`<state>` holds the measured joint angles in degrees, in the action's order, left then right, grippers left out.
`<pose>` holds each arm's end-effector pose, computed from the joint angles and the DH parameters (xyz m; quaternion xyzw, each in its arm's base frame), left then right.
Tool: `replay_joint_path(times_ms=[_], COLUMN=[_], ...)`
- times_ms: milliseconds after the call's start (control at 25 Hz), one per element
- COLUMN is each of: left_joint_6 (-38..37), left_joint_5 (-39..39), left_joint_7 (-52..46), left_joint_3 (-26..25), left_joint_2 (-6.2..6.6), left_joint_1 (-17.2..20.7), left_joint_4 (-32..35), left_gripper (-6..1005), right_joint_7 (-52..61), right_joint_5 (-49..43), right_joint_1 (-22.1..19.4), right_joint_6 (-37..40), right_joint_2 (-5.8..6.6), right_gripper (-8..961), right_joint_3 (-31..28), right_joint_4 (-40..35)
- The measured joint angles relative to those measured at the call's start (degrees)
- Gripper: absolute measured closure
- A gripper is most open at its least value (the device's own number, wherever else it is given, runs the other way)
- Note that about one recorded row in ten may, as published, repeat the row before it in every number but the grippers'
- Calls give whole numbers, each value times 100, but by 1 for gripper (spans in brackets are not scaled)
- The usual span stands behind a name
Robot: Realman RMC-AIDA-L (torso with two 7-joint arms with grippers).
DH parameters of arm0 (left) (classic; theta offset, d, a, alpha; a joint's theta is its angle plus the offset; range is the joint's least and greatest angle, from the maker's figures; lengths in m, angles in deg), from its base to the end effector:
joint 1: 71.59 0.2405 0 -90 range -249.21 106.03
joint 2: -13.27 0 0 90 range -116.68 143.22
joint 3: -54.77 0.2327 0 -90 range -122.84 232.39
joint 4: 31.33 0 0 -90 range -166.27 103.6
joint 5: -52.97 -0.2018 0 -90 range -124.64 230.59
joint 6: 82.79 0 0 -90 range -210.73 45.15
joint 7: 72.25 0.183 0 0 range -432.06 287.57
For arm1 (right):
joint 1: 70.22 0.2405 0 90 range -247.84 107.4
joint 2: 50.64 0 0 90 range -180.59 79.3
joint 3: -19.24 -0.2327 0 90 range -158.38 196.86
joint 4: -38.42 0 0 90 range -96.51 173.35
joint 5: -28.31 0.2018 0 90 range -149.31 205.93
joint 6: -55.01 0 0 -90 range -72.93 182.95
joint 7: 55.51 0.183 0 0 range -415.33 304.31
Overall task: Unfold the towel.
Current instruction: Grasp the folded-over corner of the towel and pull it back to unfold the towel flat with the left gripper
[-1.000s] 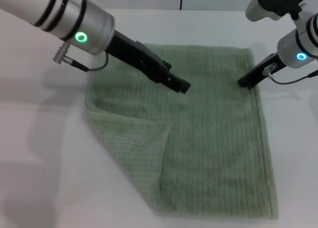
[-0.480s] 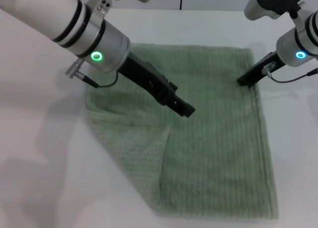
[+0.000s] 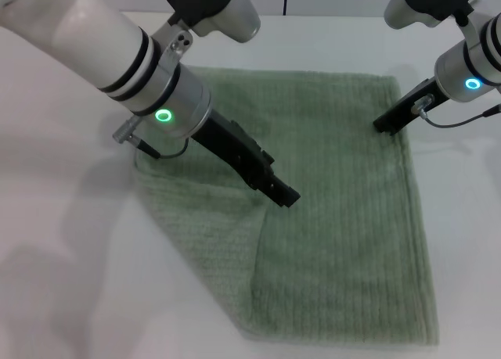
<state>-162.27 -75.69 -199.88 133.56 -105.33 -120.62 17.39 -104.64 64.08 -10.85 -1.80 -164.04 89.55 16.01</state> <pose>-0.1383 0.3544 -0.0891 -0.9665 -0.2421 0.0794 0.0304 0.2183 0.4283 -0.0589 -0.9099 0.3165 -0.1646 0.2119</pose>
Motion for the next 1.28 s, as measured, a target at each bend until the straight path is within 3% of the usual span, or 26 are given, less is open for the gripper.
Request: replay_joint_path(times_ms=[1280], left_joint_6=[332], left_joint_5=[-3], left_joint_7=[107], left_joint_3=[293], left_joint_2=[-2], left_joint_1=[-70], left_joint_4=[-317], left_gripper=[170], right_joint_7=[1], right_joint_5=[0], right_joint_1=[-29], right_joint_6=[13], right_joint_2=[-25], right_gripper=[951], right_joint_3=[8], right_joint_4=[26])
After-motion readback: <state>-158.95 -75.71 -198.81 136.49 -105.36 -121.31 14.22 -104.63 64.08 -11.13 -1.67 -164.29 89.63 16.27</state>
